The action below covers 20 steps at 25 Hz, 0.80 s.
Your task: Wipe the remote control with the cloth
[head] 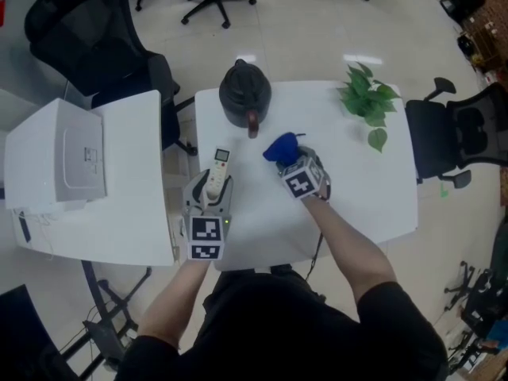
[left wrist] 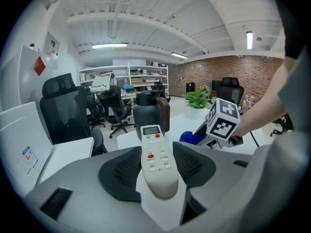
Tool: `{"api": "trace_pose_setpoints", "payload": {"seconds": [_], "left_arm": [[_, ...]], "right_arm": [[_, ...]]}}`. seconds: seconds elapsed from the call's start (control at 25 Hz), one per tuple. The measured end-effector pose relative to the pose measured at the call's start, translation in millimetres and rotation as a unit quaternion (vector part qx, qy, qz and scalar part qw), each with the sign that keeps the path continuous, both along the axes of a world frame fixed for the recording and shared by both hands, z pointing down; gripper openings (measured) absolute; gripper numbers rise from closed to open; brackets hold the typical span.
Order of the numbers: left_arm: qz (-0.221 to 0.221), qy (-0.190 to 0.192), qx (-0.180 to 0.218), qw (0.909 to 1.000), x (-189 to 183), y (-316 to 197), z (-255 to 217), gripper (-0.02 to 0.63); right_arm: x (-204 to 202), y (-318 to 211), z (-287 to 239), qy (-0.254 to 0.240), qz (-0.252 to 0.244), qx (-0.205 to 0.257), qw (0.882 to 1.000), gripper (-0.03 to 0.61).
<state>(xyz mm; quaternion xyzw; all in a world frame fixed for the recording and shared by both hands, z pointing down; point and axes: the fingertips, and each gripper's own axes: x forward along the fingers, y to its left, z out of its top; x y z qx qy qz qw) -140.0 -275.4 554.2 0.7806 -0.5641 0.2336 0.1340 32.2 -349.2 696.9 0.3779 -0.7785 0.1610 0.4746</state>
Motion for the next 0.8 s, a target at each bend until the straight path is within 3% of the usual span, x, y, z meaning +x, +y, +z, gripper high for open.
{"api": "trace_pose_setpoints", "payload": {"seconds": [0.08,0.16,0.32,0.56,0.8], "left_arm": [[0.005,-0.002,-0.001,1.0,2,6,1,0.209],[0.01,-0.004,0.0,0.9999,5,11,0,0.209],[0.019,-0.007,0.007,0.9998,10,20,-5,0.209],[0.033,-0.022,0.027,0.9989,25,34,-20,0.209],[0.053,-0.048,0.069,0.9951,60,57,-49,0.209]], "right_arm": [[2,0,4,0.001,0.01,-0.007,1.0,0.275],[3,0,3,-0.004,0.022,-0.011,1.0,0.186],[5,3,-7,-0.023,0.038,-0.015,0.999,0.149],[5,22,-64,-0.086,0.034,0.029,0.995,0.137],[2,73,-151,-0.185,-0.01,0.077,0.98,0.135]]}}
